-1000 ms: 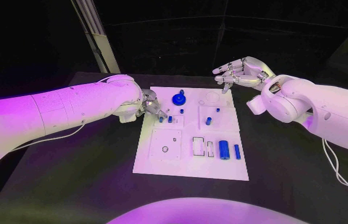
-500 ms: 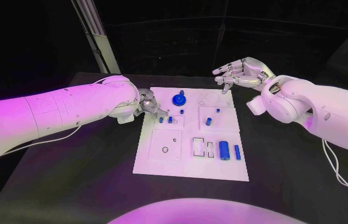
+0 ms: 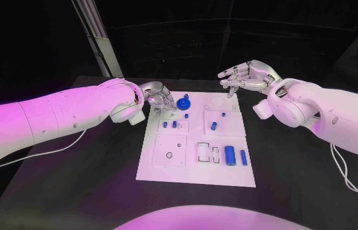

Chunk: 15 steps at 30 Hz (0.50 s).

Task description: Assemble the parts on the task board

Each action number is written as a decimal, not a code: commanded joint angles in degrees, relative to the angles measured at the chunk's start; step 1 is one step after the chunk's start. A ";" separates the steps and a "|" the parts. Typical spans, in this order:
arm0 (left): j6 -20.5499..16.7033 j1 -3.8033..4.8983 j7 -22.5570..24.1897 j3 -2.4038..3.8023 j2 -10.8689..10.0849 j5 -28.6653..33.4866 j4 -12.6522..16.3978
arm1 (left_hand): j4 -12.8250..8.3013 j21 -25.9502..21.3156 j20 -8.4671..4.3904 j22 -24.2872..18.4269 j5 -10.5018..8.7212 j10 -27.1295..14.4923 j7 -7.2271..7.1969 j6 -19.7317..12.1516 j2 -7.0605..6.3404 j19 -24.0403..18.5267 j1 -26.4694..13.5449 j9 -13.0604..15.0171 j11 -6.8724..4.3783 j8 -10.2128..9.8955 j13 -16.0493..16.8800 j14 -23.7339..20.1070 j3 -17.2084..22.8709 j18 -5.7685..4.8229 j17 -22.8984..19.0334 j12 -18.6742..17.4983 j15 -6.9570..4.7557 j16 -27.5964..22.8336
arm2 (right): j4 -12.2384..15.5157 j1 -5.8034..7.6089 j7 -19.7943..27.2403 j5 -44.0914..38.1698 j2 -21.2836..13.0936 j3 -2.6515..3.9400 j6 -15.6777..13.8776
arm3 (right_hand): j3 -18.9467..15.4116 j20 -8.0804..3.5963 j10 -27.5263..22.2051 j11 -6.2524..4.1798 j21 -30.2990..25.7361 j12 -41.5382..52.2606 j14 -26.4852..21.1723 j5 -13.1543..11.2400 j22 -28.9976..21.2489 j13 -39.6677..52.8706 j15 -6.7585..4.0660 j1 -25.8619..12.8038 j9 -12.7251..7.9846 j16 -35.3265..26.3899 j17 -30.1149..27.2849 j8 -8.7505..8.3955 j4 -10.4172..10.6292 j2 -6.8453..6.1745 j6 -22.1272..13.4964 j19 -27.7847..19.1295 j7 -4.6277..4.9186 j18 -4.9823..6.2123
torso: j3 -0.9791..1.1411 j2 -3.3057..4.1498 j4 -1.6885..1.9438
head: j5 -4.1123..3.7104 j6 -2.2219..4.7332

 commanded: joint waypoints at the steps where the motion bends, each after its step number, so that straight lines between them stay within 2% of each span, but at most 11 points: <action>1: -6.50 0.10 14.92 0.02 0.98 -0.34 0.02 | -3.15 -2.62 0.98 -1.84 0.13 -2.65 1.61 -0.62 -0.54 -1.13 4.80 -2.48 1.38 -3.10 -4.13 -3.38 3.55 0.38 -5.92 -5.11 1.20 -5.39 | 0.02 0.09 0.50 0.04 0.03 0.03 0.39 | 0.34 0.01 -0.47 0.12 -0.25 0.26 -0.42 0.16 0.08 0.09 0.14 0.00 0.04 0.39 0.06 0.16 0.12 0.34 -0.30 -0.51 0.00 0.11 | -0.04 0.04 -0.09 | -0.17 0.15; 2: -6.84 0.08 15.74 0.01 1.38 -2.46 -0.07 | -3.83 -3.24 1.31 -2.31 -0.32 -2.96 2.14 -0.38 -1.05 -1.26 5.49 -3.71 1.87 -4.65 -6.01 -4.18 4.75 0.50 -7.32 -7.12 1.71 -6.62 | 0.00 0.09 0.51 0.04 0.05 0.03 0.40 | 0.34 0.01 -0.47 0.12 -0.25 0.26 -0.42 0.16 0.08 0.09 0.14 0.00 0.04 0.39 0.06 0.16 0.12 0.34 -0.30 -0.51 0.00 0.11 | -0.06 0.06 -0.08 | -0.23 0.20; 3: -7.12 0.06 16.35 0.00 1.80 -4.72 -0.20 | -4.50 -3.52 1.52 -2.57 -0.75 -3.10 2.10 0.17 -1.70 -1.19 6.02 -4.57 2.07 -5.66 -7.40 -4.44 5.50 0.60 -8.05 -8.55 1.83 -7.12 | -0.01 0.09 0.51 0.04 0.07 0.03 0.40 | 0.34 0.01 -0.47 0.12 -0.25 0.26 -0.42 0.16 0.08 0.09 0.14 0.00 0.04 0.39 0.06 0.16 0.12 0.34 -0.30 -0.51 0.00 0.11 | -0.10 0.07 -0.08 | -0.32 0.27; 5: -7.53 -0.01 17.10 -0.02 2.66 -9.32 -0.58 | -5.32 -3.55 1.85 -2.84 -1.29 -2.28 2.07 1.83 -2.99 -0.27 5.94 -6.36 2.13 -7.64 -10.19 -2.90 6.44 0.76 -7.06 -10.90 1.88 -5.61 | -0.04 0.09 0.52 0.04 0.14 0.03 0.43 | 0.34 0.01 -0.47 0.12 -0.25 0.26 -0.42 0.16 0.08 0.09 0.14 0.00 0.04 0.39 0.06 0.16 0.12 0.34 -0.30 -0.51 0.00 0.11 | -0.08 0.07 -0.08 | -0.33 0.37; 10: -7.87 -0.14 16.83 -0.42 4.62 -17.96 -1.91 | -4.77 -3.85 2.30 -3.49 -1.67 -2.09 1.78 3.55 -4.80 1.31 2.89 -8.73 2.40 -10.32 -13.55 -0.28 4.97 0.72 -4.76 -13.34 2.11 -2.40 | -0.05 0.09 0.54 0.04 0.22 0.03 0.46 | 0.38 0.03 -0.53 0.13 -0.25 0.31 -0.50 0.18 0.10 0.10 0.16 0.00 0.04 0.44 0.09 0.18 0.12 0.36 -0.34 -0.56 0.01 0.11 | -0.01 0.03 -0.08 | -0.44 0.44; 12: -7.75 -0.18 16.38 -0.53 5.37 -20.35 -2.60 | -4.64 -3.78 2.37 -3.70 -2.11 -2.25 1.63 4.07 -5.05 2.43 2.14 -9.48 2.51 -11.12 -14.45 1.74 3.61 0.74 -1.86 -13.69 1.98 0.52 | -0.06 0.09 0.55 0.04 0.24 0.03 0.44 | 0.38 0.03 -0.53 0.13 -0.25 0.31 -0.50 0.18 0.10 0.10 0.16 0.00 0.04 0.44 0.09 0.18 0.12 0.36 -0.34 -0.56 0.01 0.11 | -0.03 0.06 -0.05 | -0.52 0.54; 15: -7.20 -0.30 15.46 -0.77 6.77 -23.68 -4.10 | -4.91 -2.41 1.95 -3.37 -2.21 -1.62 1.34 5.36 -4.58 5.68 2.18 -10.72 1.99 -12.36 -15.96 6.75 2.01 0.70 6.27 -13.85 1.59 7.99 | -0.11 0.08 0.57 0.04 0.35 0.03 0.44 | 0.38 0.03 -0.53 0.13 -0.25 0.31 -0.50 0.18 0.10 0.10 0.16 0.00 0.04 0.44 0.09 0.18 0.12 0.36 -0.34 -0.56 0.01 0.11 | -0.05 0.07 -0.08 | -0.52 0.63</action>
